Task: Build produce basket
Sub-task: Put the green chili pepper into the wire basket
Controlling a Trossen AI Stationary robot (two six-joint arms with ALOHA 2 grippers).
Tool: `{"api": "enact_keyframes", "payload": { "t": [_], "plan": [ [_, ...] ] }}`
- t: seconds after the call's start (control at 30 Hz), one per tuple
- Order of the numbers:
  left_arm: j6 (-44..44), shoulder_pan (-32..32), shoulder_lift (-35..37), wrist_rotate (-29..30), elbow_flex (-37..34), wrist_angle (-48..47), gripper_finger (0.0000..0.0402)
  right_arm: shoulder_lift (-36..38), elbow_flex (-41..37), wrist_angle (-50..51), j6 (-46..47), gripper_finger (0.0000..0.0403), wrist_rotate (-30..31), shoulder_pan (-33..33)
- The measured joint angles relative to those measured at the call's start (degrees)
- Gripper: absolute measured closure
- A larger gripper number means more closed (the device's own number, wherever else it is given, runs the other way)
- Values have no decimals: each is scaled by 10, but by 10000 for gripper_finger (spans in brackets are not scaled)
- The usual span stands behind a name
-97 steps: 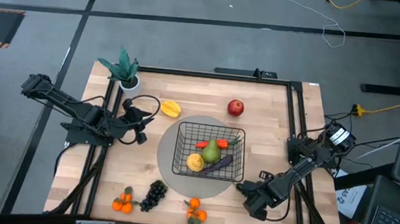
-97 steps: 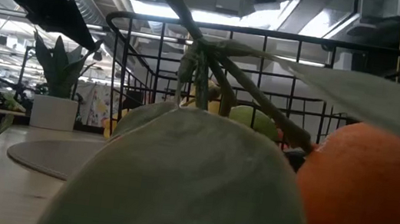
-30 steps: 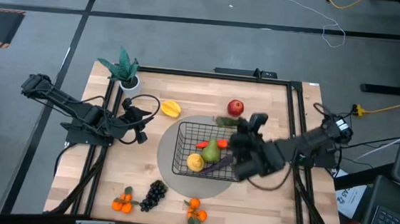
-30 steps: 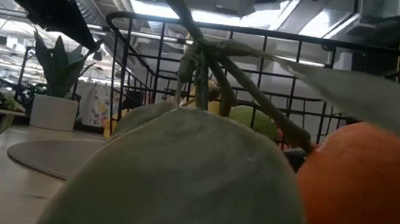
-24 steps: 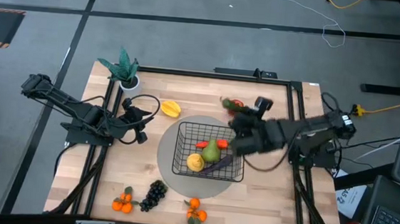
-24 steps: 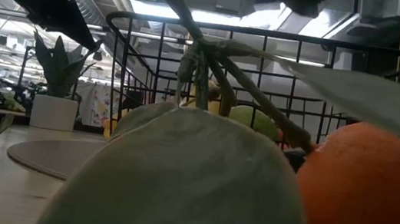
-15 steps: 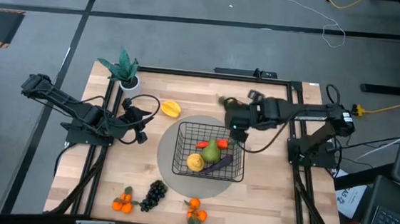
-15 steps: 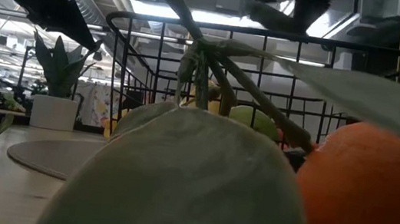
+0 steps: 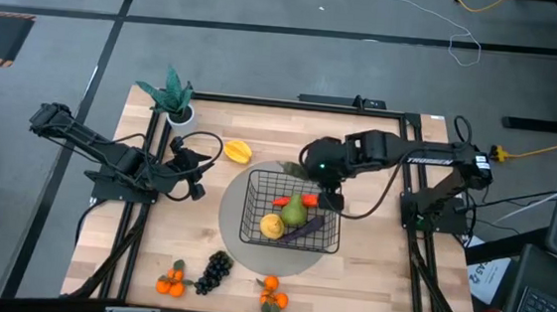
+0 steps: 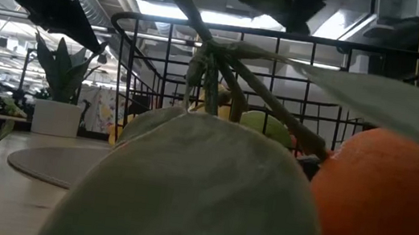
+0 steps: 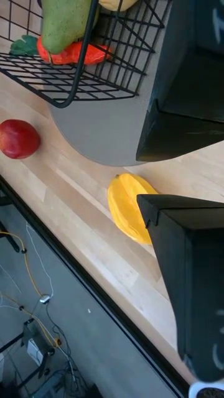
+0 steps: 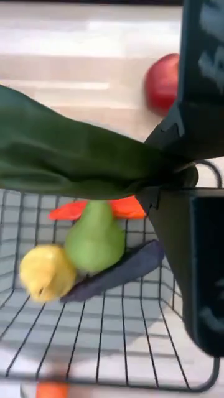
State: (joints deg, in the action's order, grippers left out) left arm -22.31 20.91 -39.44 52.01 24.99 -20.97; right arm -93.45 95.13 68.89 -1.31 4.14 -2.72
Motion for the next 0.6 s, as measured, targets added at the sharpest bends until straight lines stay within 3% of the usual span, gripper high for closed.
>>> {"api": "enact_keyframes", "payload": {
  "t": [0.2,0.37,0.6],
  "plan": [
    [0,0,0,0,0,0,315,19,-92,-13,43,383,33,0],
    [0,0,0,0,0,0,315,49,-187,-99,56,383,32,0],
    [0,0,0,0,0,0,315,94,-256,-258,8,383,17,-2]
  ]
}}
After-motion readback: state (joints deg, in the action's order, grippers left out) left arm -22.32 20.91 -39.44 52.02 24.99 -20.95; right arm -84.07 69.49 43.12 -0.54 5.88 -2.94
